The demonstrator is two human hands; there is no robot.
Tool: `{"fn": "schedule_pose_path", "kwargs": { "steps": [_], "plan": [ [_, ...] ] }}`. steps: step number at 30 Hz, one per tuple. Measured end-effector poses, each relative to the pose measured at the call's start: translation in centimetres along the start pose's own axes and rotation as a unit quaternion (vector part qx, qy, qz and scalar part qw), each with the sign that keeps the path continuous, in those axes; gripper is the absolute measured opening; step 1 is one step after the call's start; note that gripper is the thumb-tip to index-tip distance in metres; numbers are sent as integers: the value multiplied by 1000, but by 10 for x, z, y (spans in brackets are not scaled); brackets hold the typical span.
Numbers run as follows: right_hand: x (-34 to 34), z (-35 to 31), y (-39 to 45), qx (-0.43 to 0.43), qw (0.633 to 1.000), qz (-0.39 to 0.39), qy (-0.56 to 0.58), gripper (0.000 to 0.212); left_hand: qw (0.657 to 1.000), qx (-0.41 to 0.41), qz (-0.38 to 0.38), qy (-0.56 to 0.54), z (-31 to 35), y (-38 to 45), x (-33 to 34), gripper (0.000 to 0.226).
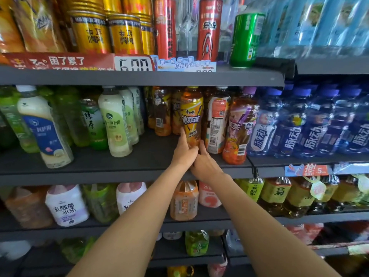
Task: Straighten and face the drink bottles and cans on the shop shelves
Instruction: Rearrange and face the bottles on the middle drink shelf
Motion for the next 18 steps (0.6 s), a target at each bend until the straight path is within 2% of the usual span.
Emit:
{"fn": "schedule_pose_path", "kwargs": {
  "steps": [3, 4, 6, 8, 9, 11, 12, 14, 16, 18],
  "plan": [
    [-14, 5, -13, 46, 998, 12, 49, 52, 1000, 13, -3, 5, -1, -1, 2, 72],
    [-23, 8, -21, 66, 993, 49, 79, 49, 999, 25, 24, 21, 0, -4, 1, 70],
    [-47, 14, -41, 97, 968, 215, 85, 34, 988, 48, 130, 67, 3, -15, -3, 62],
    [-68, 27, -61, 165, 905, 380, 97, 24, 972, 68, 206, 89, 12, -26, -2, 51],
    [-76, 37, -69, 224, 869, 420, 138, 25, 969, 79, 215, 93, 16, -30, 0, 47],
    [-83, 58, -74, 324, 819, 412, 231, 40, 968, 104, 210, 91, 24, -34, 7, 44],
    [-83, 66, -71, 347, 818, 380, 256, 51, 969, 112, 204, 87, 27, -35, 9, 43],
    [-77, 72, -62, 343, 838, 309, 290, 70, 970, 121, 193, 82, 31, -36, 10, 42],
    [-70, 77, -51, 335, 831, 267, 355, 75, 970, 135, 182, 87, 32, -37, 10, 41],
    [-66, 82, -44, 352, 797, 249, 423, 70, 969, 155, 167, 92, 31, -37, 9, 41]
  ]
}}
Point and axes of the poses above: each hand's wrist, its own y-axis towards the middle knuckle, its own x-axis out of the palm, z = x × y, the point moved 4 cm from there along y, towards the middle knuckle, and after that the axes turned 5 degrees about x, right-handed, at the moved point
